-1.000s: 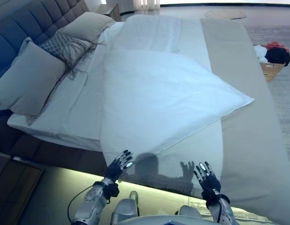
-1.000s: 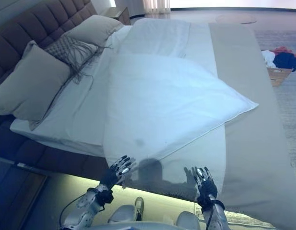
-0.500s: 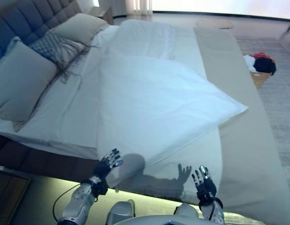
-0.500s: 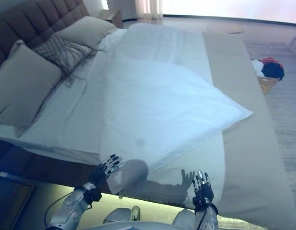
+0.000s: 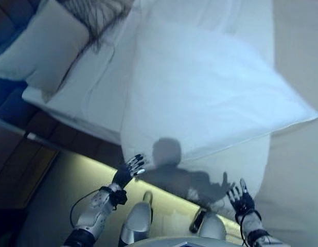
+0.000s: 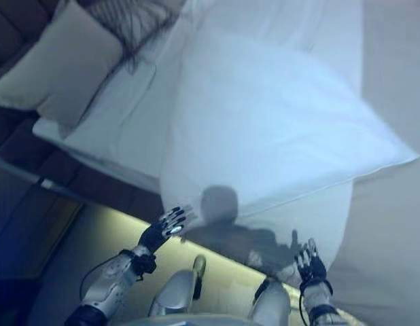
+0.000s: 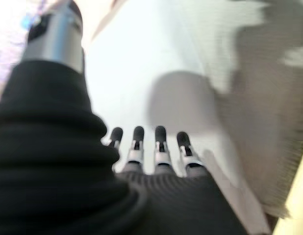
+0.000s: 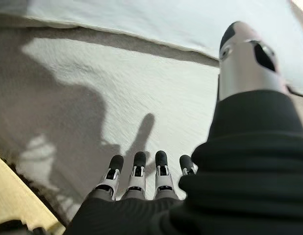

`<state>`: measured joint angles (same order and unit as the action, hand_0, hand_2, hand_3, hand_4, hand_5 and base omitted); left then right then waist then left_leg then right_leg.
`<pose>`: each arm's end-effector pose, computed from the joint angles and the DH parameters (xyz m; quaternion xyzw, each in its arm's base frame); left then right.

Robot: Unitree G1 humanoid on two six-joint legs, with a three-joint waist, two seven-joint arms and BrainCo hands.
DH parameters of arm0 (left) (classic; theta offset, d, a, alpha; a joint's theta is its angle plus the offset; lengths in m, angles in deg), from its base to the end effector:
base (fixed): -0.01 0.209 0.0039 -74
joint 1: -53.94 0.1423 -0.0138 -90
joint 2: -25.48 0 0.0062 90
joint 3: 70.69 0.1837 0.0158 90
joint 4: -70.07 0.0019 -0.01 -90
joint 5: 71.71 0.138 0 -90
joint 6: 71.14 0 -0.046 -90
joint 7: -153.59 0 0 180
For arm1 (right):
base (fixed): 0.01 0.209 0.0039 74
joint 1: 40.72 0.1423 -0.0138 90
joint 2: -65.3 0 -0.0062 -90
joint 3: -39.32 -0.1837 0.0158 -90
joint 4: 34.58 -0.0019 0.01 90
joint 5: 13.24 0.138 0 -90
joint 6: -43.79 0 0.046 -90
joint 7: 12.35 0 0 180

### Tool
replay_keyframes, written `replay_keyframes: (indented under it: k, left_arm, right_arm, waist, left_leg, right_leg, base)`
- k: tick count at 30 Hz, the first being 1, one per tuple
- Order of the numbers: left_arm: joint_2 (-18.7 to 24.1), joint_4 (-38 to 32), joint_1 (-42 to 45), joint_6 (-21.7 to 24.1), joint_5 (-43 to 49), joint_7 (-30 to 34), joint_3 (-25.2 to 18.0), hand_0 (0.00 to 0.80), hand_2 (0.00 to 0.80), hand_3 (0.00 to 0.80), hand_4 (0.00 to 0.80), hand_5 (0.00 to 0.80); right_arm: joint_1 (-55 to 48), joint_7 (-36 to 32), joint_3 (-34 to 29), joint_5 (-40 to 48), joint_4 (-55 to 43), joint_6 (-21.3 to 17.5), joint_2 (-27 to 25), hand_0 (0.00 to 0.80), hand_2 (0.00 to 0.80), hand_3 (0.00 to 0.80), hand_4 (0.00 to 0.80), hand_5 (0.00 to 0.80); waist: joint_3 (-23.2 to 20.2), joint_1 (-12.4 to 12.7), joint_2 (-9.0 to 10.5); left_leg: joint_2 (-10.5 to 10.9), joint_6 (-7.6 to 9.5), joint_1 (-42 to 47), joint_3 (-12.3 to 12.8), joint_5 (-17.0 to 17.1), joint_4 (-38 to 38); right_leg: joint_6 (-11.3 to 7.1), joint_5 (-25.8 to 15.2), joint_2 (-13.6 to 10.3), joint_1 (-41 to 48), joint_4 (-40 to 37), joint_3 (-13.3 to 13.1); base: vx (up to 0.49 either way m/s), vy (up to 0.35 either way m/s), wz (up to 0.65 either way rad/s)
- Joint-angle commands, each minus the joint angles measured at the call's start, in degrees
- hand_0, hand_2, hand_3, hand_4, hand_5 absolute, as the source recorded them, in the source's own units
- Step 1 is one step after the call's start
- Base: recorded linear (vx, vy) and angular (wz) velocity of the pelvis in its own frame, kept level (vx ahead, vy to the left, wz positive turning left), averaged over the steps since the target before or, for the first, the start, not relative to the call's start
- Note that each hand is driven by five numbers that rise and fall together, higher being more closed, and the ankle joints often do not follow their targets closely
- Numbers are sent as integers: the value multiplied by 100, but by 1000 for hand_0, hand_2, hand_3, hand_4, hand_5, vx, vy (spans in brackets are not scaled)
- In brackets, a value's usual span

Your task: Make the bed neatly

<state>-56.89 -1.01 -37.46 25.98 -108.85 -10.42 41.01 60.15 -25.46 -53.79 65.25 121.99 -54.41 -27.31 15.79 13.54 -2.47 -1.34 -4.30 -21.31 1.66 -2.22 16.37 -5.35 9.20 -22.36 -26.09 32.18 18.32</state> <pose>0.1868 0.1855 -0.0118 -0.1081 0.1480 -0.2132 0.9597 0.1522 -0.2660 -0.0751 0.4545 0.1851 -0.3071 0.8154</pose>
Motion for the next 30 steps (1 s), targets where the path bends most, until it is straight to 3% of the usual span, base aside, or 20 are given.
replay_keyframes:
  k: [1,8,15,18,25,30]
  left_arm:
    - [242,-635,-205,376,-338,-43,16,0,0,0,0,0]
    - [210,-536,26,119,-247,167,-11,0,0,0,0,0]
    - [243,-581,554,-349,163,391,-162,0,0,0,0,0]
    - [262,-572,687,-482,286,397,-217,0,0,0,0,0]
    - [274,-522,538,-400,312,338,-66,0,0,0,0,0]
    - [302,-473,223,-220,53,169,169,0,0,0,0,0]
  right_arm:
    - [423,-363,-260,204,15,166,-265,0,0,0,0,0]
    - [345,-541,-666,108,282,536,-459,0,0,0,0,0]
    - [-154,-741,-1029,65,284,756,-163,0,0,0,0,0]
    - [-297,-619,-1175,294,289,824,-81,0,0,0,0,0]
    - [-228,-872,-1246,973,411,936,-223,0,0,0,0,0]
    - [74,-1043,-1234,1280,306,1046,-592,0,0,0,0,0]
  waist:
    - [260,249,16]
    - [5,451,116]
    - [-397,601,391]
    - [-429,601,417]
    - [-220,598,245]
    - [10,461,19]
  left_leg:
    - [-155,150,-140,-66,-10,235]
    - [-73,214,139,-69,-205,351]
    - [-83,298,909,-159,-338,184]
    - [-124,313,1146,-154,-347,115]
    - [-151,272,922,-96,-323,250]
    - [-133,247,399,-47,-373,695]
  right_leg:
    - [-761,-1709,-415,101,-1161,-169]
    - [-788,-1725,-569,434,-1142,-125]
    - [-874,-1758,-586,1117,-1221,43]
    - [-900,-1750,-600,1265,-1149,86]
    - [-950,-1666,-691,987,-881,71]
    - [-898,-1584,-827,311,-316,-210]
  base:
    - [10,87,40]
    - [173,40,11]
    - [292,-66,5]
    - [198,-43,19]
    - [-50,5,7]
    - [-109,60,14]
